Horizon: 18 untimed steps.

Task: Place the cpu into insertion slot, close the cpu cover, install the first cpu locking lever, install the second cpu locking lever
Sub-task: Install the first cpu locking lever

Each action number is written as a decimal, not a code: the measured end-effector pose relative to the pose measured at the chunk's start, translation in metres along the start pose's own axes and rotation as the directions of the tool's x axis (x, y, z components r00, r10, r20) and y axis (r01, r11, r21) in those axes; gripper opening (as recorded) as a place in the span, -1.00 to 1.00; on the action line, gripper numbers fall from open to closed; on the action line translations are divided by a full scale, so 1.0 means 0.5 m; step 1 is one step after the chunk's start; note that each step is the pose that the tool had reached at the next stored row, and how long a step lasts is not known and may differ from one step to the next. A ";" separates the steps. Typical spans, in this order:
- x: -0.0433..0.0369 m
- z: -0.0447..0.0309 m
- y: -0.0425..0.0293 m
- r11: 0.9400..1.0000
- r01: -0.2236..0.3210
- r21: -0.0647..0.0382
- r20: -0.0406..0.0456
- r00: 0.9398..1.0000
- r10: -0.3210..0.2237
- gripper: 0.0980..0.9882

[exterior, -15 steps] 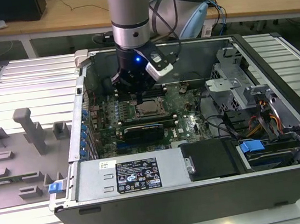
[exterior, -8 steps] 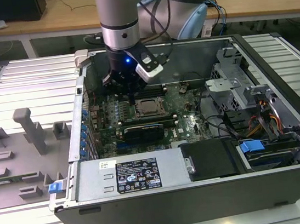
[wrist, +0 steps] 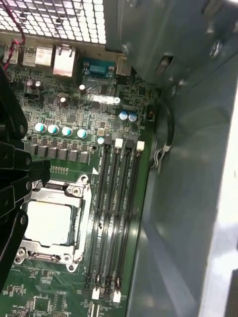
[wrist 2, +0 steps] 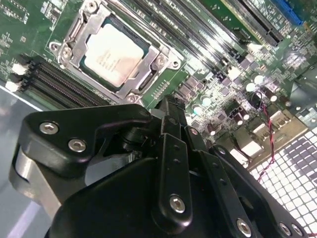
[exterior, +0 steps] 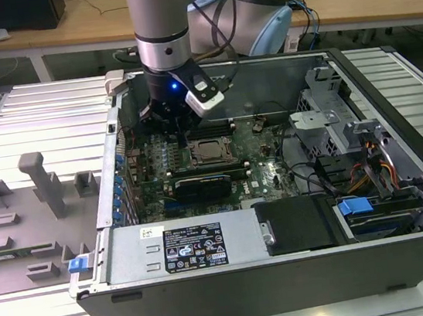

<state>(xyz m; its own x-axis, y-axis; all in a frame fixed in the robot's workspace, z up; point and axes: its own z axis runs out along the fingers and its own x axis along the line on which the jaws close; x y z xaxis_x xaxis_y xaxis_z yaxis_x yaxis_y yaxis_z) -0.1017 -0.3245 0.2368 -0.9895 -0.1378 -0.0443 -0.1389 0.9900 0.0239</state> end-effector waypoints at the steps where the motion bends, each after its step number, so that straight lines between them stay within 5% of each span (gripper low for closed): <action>1: 0.002 -0.003 0.000 1.000 0.000 -0.011 0.004 1.000 0.000 -0.98; 3: 0.003 -0.012 0.001 1.000 -0.001 -0.021 0.009 1.000 0.001 -0.98; 8: 0.014 -0.013 0.002 0.997 -0.002 -0.074 0.019 1.000 0.004 -0.98; 9: 0.017 -0.013 0.003 0.995 -0.003 -0.099 0.023 1.000 0.005 -0.98; 10: 0.020 -0.013 0.003 0.990 -0.004 -0.140 0.029 1.000 0.008 -0.98; 11: 0.021 -0.013 0.003 0.986 -0.004 -0.166 0.032 0.999 0.010 -0.98; 13: 0.022 -0.013 0.004 0.984 -0.005 -0.176 0.034 0.999 0.011 -0.98; 18: 0.017 -0.013 0.003 0.984 -0.005 -0.176 0.034 0.999 0.011 -0.98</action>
<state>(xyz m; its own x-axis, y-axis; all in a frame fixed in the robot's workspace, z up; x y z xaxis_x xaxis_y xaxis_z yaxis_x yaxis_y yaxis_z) -0.1105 -0.3245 0.2430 -0.9890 -0.1262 -0.0775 -0.1394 0.9699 0.1994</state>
